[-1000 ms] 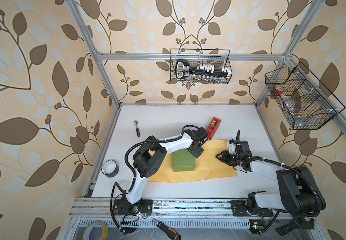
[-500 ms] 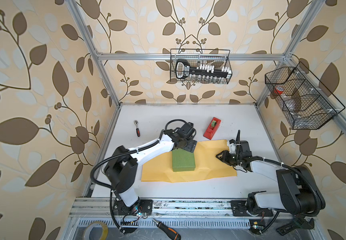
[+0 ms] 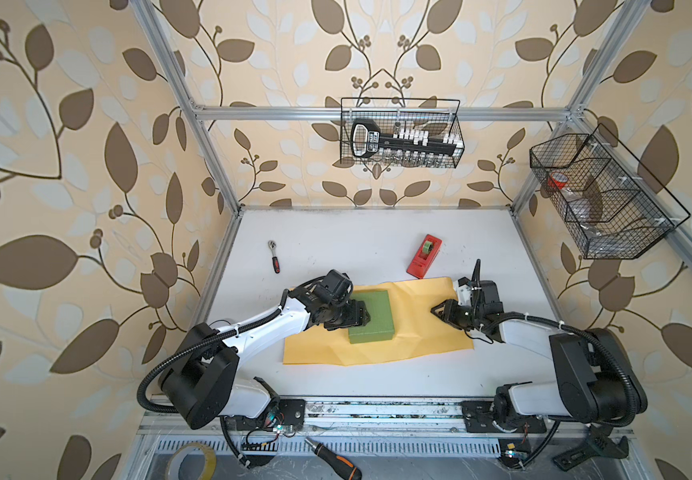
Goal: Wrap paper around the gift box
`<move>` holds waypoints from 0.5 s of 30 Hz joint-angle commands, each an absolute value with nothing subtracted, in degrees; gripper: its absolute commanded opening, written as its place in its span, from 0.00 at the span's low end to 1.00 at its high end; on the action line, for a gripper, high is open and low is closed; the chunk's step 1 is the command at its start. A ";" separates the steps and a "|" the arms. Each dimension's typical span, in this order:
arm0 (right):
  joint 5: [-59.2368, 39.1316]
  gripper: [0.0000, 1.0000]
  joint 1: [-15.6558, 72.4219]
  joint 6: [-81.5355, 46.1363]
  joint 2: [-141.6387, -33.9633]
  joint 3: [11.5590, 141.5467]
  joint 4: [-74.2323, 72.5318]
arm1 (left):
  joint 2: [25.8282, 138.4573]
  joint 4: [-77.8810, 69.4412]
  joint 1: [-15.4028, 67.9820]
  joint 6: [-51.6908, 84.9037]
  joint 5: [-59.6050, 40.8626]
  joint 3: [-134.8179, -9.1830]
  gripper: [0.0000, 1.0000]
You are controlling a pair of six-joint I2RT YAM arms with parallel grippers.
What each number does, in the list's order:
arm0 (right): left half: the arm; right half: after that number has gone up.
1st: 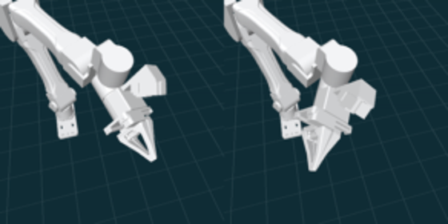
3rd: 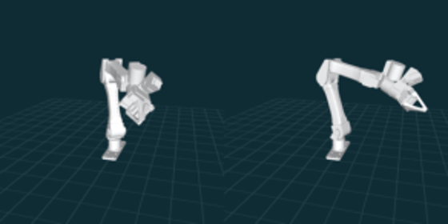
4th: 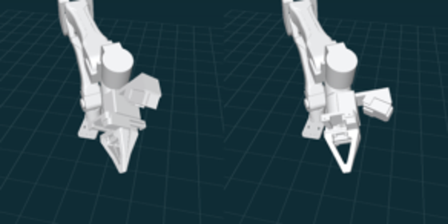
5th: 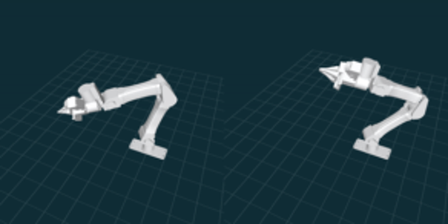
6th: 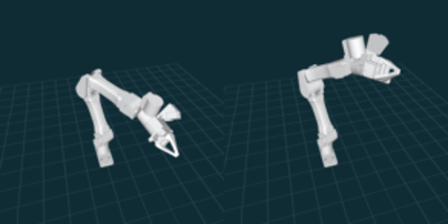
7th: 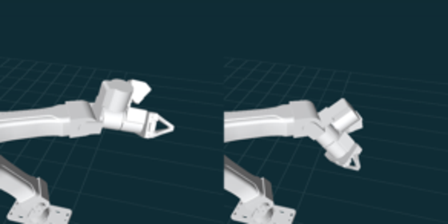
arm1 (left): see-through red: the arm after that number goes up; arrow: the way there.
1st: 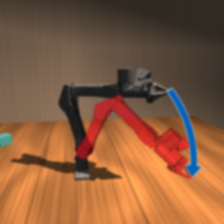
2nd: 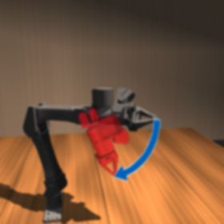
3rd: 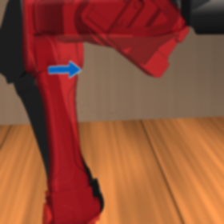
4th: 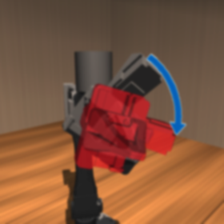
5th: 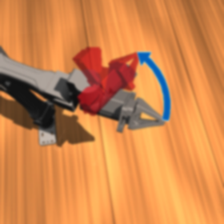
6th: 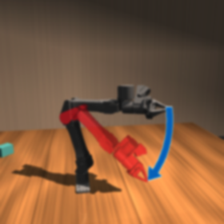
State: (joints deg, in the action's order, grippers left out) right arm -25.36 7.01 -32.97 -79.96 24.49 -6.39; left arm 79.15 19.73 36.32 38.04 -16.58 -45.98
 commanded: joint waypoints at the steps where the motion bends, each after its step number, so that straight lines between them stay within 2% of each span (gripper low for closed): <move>1: -24.87 0.37 7.08 -32.56 -81.06 23.82 -4.75 | 80.62 14.47 36.26 40.71 -19.59 -47.20 0.74; 7: -24.99 0.37 6.92 -32.44 -79.74 23.99 -3.87 | 81.54 18.33 36.24 38.73 -15.27 -49.83 0.74; 15: -25.23 0.42 6.58 -32.17 -74.66 24.75 -1.56 | 74.12 23.35 37.26 33.50 -3.78 -49.66 0.81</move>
State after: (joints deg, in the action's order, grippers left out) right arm -25.30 6.57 -32.95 -77.17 24.49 -3.99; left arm 78.61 21.08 36.42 37.17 -9.89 -48.05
